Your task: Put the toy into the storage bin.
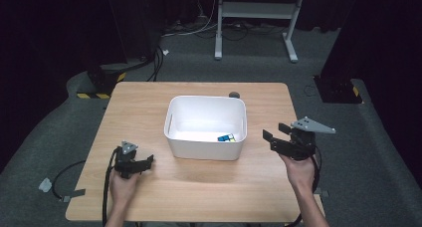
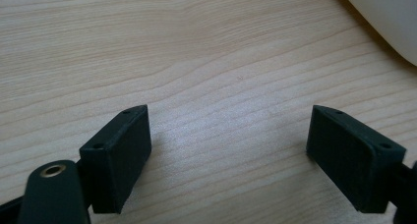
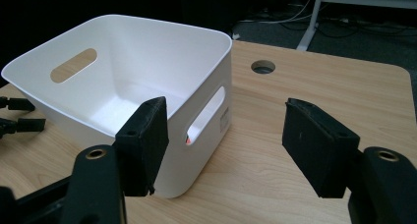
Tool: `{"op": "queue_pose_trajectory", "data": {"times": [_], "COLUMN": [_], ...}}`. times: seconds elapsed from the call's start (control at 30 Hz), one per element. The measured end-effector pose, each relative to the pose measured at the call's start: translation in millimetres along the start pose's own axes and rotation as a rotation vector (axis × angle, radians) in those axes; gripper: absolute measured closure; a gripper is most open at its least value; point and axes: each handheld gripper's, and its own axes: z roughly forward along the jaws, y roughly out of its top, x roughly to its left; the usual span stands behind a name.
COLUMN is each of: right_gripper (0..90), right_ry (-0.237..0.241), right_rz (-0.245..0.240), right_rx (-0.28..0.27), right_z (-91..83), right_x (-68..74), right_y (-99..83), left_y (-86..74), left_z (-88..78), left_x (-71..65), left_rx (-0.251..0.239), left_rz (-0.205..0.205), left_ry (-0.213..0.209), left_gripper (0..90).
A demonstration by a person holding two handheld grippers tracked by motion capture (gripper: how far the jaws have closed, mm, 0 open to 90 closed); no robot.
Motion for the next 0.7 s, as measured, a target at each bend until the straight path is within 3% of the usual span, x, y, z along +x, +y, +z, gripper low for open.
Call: {"op": "queue_pose_trajectory", "data": {"times": [0.7], "right_gripper": [34.2], "right_ry": [-0.009], "right_rz": [0.027], "right_rx": [-0.012], "right_z": [-12.8], "right_x": [-5.6], "right_y": [-18.4], "left_y": [0.0], "left_z": [0.0], "left_x": [0.0], "left_rx": [0.0], "left_rz": [0.0], "left_ry": [0.001], "left_gripper": [17.1]}}
